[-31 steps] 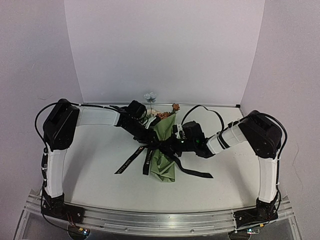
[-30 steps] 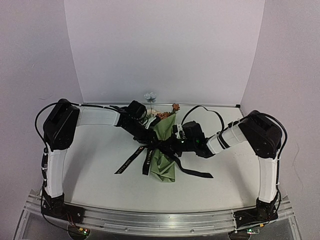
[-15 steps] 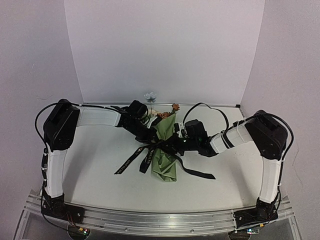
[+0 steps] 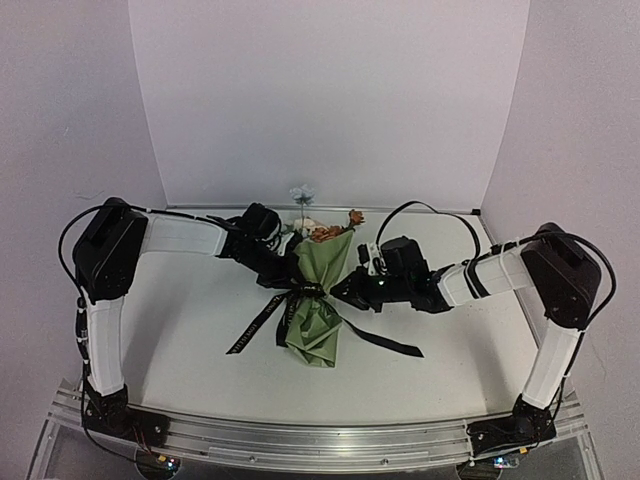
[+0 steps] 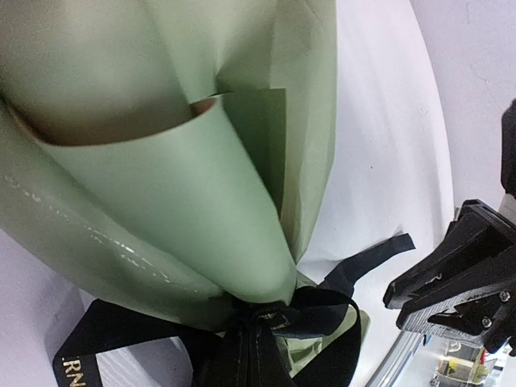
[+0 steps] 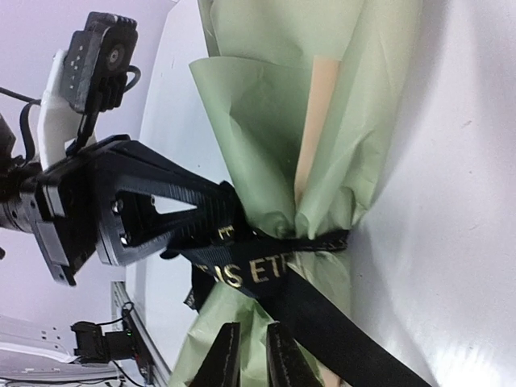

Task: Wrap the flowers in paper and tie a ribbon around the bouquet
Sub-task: Tie the half-tied ribbon around the folded bouquet.

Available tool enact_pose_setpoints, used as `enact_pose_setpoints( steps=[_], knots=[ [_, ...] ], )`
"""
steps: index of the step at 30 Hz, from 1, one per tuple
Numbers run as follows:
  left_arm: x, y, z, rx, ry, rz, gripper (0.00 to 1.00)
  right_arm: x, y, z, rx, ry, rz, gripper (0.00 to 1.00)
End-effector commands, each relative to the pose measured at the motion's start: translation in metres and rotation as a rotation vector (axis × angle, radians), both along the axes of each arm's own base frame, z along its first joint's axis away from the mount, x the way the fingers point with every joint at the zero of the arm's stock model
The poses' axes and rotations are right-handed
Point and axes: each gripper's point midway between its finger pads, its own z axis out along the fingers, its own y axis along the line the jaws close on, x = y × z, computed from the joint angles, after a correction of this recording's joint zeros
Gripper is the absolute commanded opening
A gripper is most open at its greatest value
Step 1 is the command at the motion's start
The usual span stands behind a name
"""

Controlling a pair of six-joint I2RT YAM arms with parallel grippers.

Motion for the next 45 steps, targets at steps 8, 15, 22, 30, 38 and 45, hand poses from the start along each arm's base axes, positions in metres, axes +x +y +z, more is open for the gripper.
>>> enact_pose_setpoints(
  steps=[8,15,22,30,38,45],
  knots=[
    [0.012,0.002,0.041,-0.154,0.003,0.098,0.0,-0.024,-0.003,0.012,-0.232,-0.119,0.1,0.33],
    [0.008,0.002,0.046,-0.205,0.037,0.103,0.0,-0.025,0.007,0.019,-0.269,-0.142,0.154,0.39],
    [-0.001,0.004,0.053,-0.283,0.09,0.109,0.0,-0.048,0.011,0.025,-0.405,-0.194,0.24,0.41],
    [-0.016,0.005,0.051,-0.362,0.203,0.142,0.0,-0.073,0.016,0.032,-0.476,-0.24,0.305,0.44],
    [-0.034,-0.004,0.049,-0.366,0.284,0.119,0.0,-0.088,0.021,0.047,-0.462,-0.306,0.388,0.45],
    [-0.044,-0.007,0.045,-0.378,0.382,0.148,0.0,-0.079,0.031,0.028,-0.498,-0.296,0.39,0.42]
  ],
)
